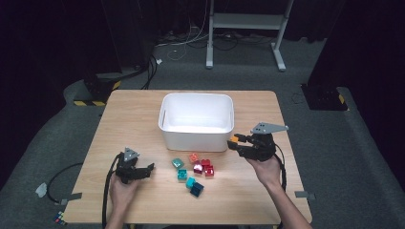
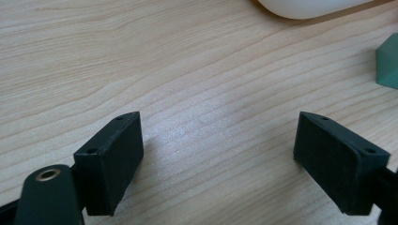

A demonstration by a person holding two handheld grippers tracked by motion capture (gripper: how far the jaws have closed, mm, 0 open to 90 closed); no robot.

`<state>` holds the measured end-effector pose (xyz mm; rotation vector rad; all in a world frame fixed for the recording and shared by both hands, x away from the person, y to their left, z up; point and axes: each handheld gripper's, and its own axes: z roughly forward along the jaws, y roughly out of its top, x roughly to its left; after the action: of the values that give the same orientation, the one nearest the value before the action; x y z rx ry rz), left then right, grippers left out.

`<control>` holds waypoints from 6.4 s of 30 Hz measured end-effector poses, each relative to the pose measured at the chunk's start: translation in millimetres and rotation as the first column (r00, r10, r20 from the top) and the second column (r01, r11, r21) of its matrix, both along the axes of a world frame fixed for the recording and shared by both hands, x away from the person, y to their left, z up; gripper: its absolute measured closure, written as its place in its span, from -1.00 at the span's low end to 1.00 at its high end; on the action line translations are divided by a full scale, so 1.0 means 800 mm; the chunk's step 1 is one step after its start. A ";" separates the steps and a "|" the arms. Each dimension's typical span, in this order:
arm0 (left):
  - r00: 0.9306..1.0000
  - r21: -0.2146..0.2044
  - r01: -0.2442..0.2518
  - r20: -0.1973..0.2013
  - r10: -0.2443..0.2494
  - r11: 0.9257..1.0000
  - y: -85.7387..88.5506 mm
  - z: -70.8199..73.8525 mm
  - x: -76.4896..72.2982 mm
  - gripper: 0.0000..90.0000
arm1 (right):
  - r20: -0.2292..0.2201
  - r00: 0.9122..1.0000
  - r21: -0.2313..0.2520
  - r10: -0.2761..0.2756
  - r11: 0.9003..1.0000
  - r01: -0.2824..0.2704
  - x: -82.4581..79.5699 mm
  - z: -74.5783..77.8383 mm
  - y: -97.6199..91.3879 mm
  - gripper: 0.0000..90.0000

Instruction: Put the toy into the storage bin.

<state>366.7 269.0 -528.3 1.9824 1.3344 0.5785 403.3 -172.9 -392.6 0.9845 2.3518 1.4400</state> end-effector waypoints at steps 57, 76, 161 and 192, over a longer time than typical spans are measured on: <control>1.000 -0.003 -0.002 0.001 0.002 1.000 0.000 0.000 0.000 -0.64 | 0.007 1.000 -0.097 -0.020 0.995 0.020 0.115 0.058 0.090 0.22; 1.000 -0.001 0.000 0.000 0.000 1.000 0.000 0.000 0.000 -0.64 | -0.009 0.998 -0.159 -0.059 0.986 0.057 0.134 0.044 0.100 -0.05; 1.000 0.000 0.001 -0.001 -0.001 1.000 0.000 0.000 0.000 -0.64 | 0.052 0.998 0.038 -0.042 0.998 0.040 0.002 -0.013 0.001 -0.09; 1.000 0.001 0.001 -0.001 -0.001 1.000 0.000 0.000 0.000 -0.64 | -0.036 0.999 -0.065 0.020 0.998 -0.023 -0.030 -0.109 0.038 -0.13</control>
<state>366.6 269.1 -528.3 1.9837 1.3341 0.5780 379.6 -142.4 -479.9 0.9780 2.4250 1.3547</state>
